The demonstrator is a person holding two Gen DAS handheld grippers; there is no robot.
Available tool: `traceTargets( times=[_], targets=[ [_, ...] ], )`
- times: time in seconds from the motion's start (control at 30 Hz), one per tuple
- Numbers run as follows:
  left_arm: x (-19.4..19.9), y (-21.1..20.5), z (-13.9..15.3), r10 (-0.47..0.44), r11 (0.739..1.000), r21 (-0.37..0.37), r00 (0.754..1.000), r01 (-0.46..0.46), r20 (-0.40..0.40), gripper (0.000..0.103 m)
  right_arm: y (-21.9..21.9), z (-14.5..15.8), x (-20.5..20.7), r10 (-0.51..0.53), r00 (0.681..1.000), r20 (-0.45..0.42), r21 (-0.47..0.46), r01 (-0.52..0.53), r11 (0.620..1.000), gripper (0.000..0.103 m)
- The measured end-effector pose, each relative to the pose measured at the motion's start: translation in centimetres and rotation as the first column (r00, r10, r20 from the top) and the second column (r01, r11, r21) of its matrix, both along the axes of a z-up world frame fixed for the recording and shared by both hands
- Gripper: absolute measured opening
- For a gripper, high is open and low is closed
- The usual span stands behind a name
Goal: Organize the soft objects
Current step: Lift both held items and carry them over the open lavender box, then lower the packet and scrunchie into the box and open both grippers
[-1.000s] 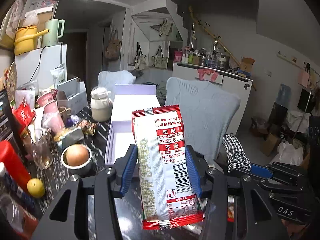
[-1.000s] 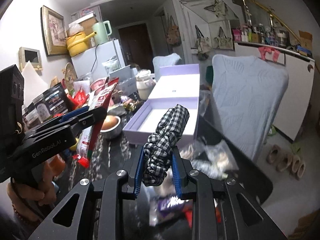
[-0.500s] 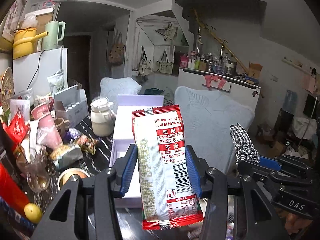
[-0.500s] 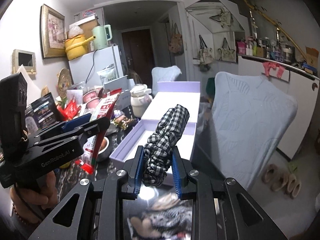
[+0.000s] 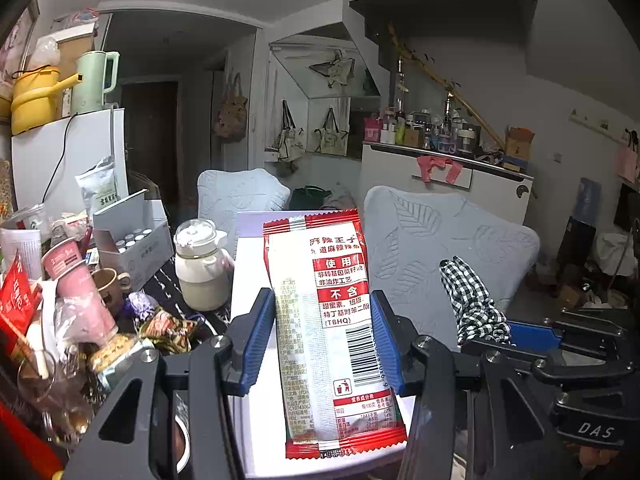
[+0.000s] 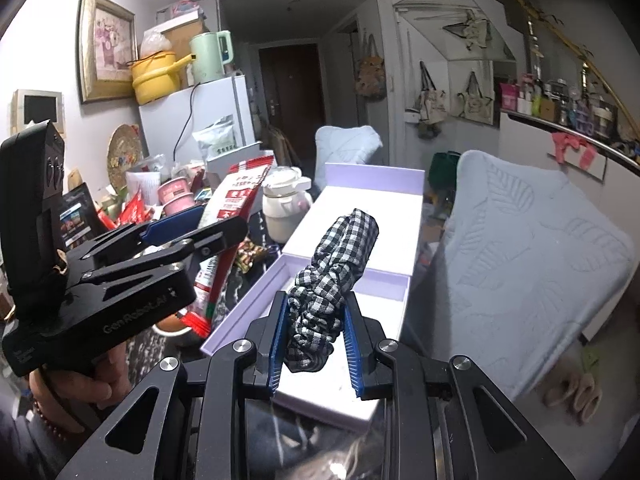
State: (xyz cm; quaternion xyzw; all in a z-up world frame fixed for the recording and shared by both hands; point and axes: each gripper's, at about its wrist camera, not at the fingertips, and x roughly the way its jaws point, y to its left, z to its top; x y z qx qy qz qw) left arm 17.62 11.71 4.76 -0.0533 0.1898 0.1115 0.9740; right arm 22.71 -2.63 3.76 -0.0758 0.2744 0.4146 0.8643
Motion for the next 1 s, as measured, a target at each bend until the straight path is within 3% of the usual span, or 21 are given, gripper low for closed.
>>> traceTargets(
  times=[0.4, 0.77, 1.0],
  targets=[
    [5.0, 1.8, -2.5, 0.000, 1.000, 0.028, 0.997, 0.002, -0.075, 0.048, 4.1, -0.8, 4.9, 0.011, 1.000, -0.022, -0.065, -0.012, 0.998, 0.026],
    [9.6, 2.9, -6.5, 0.020, 1.000, 0.022, 0.979, -0.016, -0.201, 0.048, 6.6, -4.7, 9.1, -0.012, 0.993, -0.120, -0.149, -0.006, 0.989, 0.026],
    [11.8, 4.4, -8.7, 0.029, 0.999, -0.023, 0.961, -0.037, -0.274, 0.048, 7.4, -6.5, 11.2, -0.021, 0.983, -0.185, -0.183, -0.013, 0.983, 0.026]
  ],
)
